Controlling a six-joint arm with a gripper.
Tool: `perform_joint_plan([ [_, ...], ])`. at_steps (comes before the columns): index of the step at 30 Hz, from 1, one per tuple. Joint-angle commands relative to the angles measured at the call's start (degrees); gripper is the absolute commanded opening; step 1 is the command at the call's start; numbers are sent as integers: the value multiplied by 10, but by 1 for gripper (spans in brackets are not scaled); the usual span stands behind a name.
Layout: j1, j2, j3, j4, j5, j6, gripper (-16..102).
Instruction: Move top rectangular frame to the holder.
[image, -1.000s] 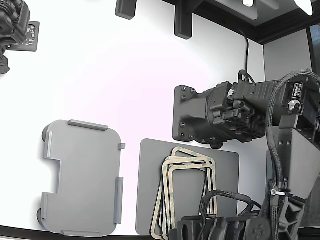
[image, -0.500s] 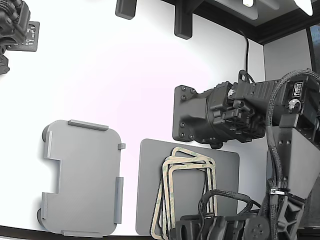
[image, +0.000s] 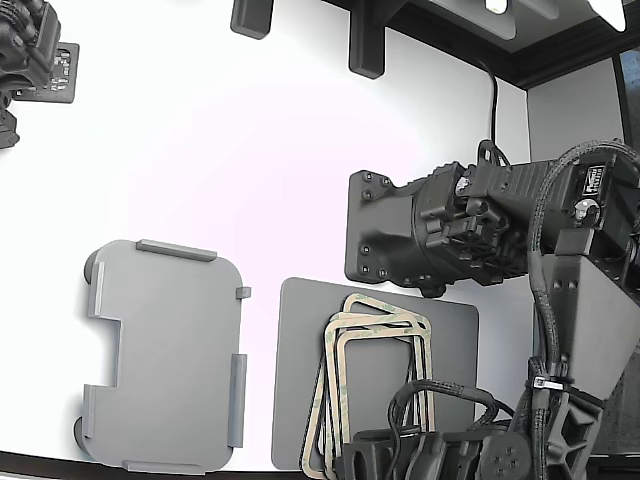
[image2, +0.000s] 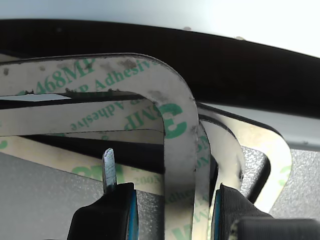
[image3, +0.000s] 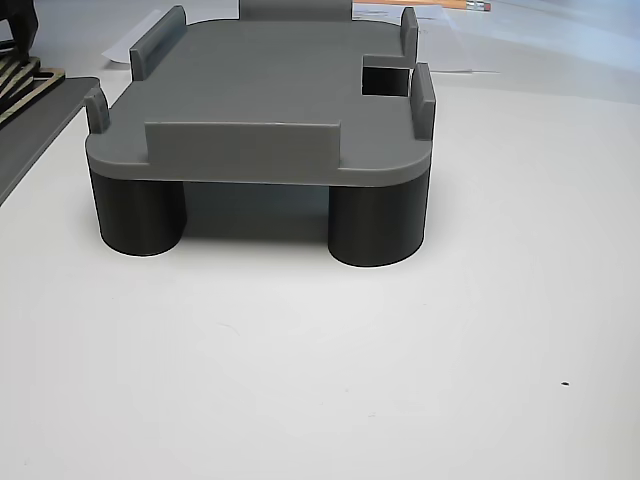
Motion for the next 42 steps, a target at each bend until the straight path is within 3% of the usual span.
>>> perform_joint_plan([
  [1, -12, 12, -9, -2, 2, 0, 53],
  [3, -13, 14, -8, 0, 5, 2, 48],
  [15, -17, 22, 7, -8, 5, 4, 43],
  [23, -17, 20, 3, -5, 13, 11, 19],
  [27, -17, 18, -4, -9, 18, 13, 28],
  [28, -17, 18, -4, -7, 17, 18, 24],
  [32, -17, 18, -16, -4, 21, 42, -10],
  [42, -33, 7, -107, 84, 21, 85, -11],
])
